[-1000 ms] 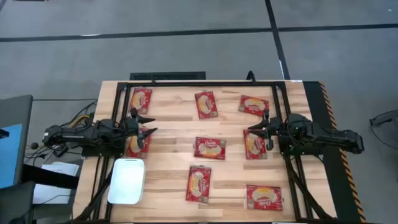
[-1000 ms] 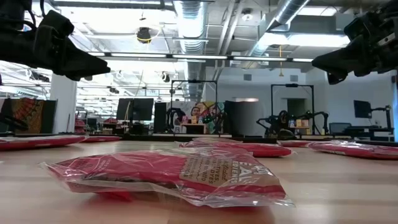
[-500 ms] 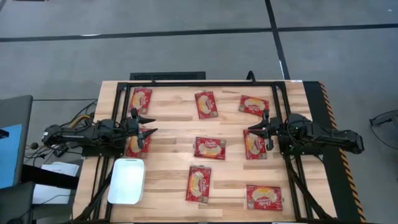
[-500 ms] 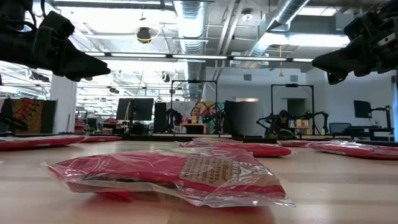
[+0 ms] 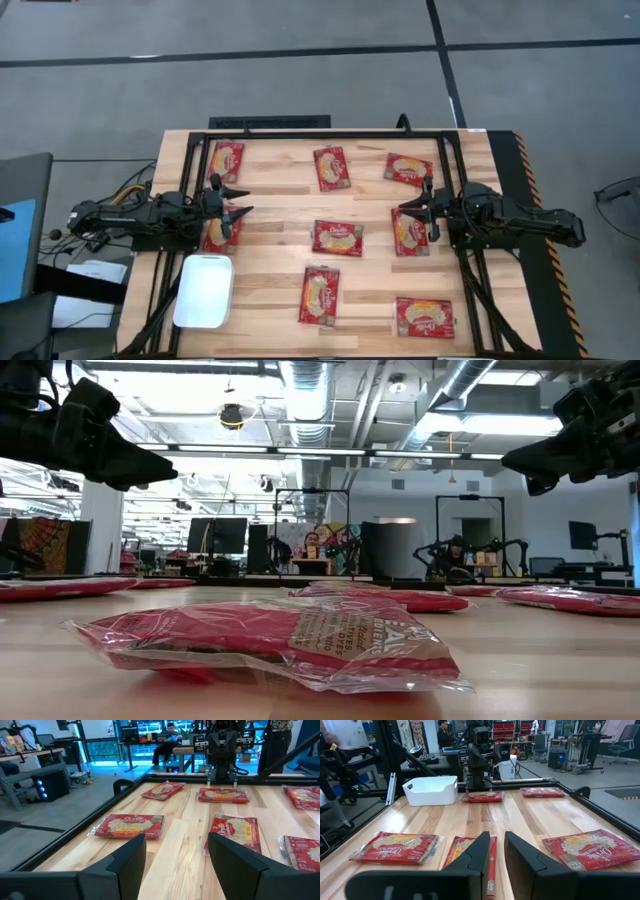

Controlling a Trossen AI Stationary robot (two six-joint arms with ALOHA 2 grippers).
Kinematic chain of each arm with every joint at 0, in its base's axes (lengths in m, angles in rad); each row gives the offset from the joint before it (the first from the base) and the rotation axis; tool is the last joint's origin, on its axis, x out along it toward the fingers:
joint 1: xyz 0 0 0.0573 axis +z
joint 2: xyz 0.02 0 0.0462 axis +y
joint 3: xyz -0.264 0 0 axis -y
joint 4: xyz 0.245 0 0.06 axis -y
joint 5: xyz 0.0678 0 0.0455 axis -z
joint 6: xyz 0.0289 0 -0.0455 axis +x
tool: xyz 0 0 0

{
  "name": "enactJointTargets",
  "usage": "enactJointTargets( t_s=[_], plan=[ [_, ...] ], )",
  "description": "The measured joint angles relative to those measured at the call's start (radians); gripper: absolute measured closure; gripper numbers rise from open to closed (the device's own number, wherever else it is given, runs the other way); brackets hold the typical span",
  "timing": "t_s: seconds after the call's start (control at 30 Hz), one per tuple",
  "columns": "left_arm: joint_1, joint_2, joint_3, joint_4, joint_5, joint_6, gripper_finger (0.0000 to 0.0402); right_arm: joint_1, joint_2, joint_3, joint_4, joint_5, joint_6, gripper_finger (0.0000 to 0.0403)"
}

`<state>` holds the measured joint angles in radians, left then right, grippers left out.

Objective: Sort popcorn bags into baskets

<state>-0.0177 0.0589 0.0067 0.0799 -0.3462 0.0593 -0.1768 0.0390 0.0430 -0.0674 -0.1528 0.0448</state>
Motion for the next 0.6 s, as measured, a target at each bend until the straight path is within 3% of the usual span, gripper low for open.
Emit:
enactJointTargets(
  t_s=[0.33, 0.5, 0.6],
  plan=[
    [0.000, 0.000, 0.000, 0.000, 0.000, 0.000, 0.0197, 0.000, 0.000, 0.000, 0.002, 0.000, 0.004, 0.0322],
    [0.000, 0.000, 0.000, 0.000, 0.000, 0.000, 0.0197, 0.000, 0.000, -0.005, 0.052, 0.008, 0.298, 0.0322],
    [0.001, 0.000, 0.000, 0.009, -0.009, 0.003, 0.0197, 0.000, 0.000, -0.006, 0.110, 0.051, 0.359, 0.0322]
  ],
)
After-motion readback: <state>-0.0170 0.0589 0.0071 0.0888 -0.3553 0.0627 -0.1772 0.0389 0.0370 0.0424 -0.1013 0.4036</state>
